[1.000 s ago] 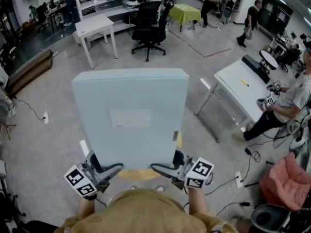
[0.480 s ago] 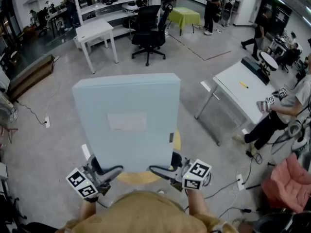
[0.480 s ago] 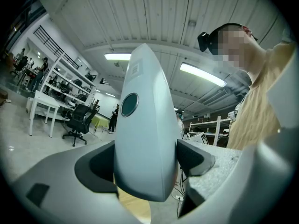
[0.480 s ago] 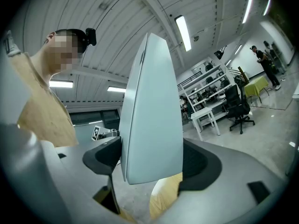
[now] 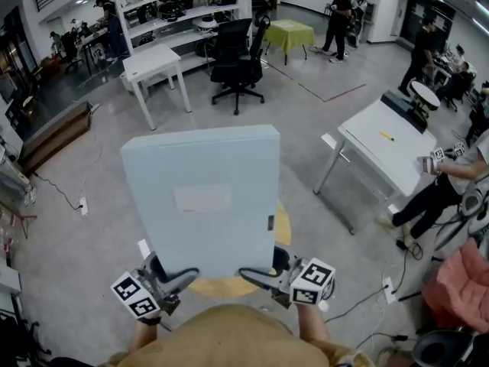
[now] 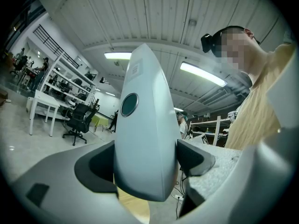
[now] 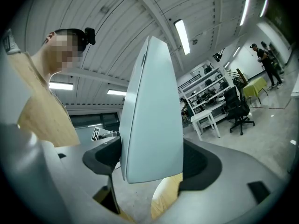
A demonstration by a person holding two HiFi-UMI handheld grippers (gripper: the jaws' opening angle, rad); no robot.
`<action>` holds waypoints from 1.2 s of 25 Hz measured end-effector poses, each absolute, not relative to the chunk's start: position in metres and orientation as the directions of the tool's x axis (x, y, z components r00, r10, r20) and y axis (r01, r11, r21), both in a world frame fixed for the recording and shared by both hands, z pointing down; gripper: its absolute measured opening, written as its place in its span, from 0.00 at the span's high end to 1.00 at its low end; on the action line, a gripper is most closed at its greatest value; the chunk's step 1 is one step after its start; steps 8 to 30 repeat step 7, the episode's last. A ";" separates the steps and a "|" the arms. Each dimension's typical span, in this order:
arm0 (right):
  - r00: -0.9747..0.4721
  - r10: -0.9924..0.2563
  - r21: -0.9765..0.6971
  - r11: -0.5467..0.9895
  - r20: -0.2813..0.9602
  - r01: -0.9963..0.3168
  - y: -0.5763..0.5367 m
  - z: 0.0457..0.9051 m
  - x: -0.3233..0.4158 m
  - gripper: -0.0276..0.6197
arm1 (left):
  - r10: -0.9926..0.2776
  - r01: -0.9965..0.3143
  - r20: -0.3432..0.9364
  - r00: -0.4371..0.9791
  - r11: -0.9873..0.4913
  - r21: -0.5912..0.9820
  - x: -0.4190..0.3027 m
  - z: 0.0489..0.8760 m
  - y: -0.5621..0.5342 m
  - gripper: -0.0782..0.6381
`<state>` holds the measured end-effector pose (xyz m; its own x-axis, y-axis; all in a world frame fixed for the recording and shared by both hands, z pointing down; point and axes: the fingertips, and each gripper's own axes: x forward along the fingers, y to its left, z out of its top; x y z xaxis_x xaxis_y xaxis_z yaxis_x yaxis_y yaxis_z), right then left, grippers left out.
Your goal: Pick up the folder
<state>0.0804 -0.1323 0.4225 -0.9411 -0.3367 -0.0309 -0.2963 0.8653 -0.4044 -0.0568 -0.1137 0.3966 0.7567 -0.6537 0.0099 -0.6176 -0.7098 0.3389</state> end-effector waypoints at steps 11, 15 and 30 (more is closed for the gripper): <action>-0.941 -0.335 -0.388 0.875 -0.053 -0.290 -0.129 0.417 0.074 0.41 | -0.662 -0.621 -0.013 0.749 -0.709 0.334 -0.063 0.392 -0.109 0.35; -0.941 -0.335 -0.388 0.875 -0.053 -0.290 -0.129 0.417 0.074 0.41 | -0.662 -0.621 -0.013 0.749 -0.709 0.334 -0.063 0.392 -0.109 0.35; -0.941 -0.335 -0.388 0.875 -0.053 -0.290 -0.129 0.417 0.074 0.41 | -0.662 -0.621 -0.013 0.749 -0.709 0.334 -0.063 0.392 -0.109 0.35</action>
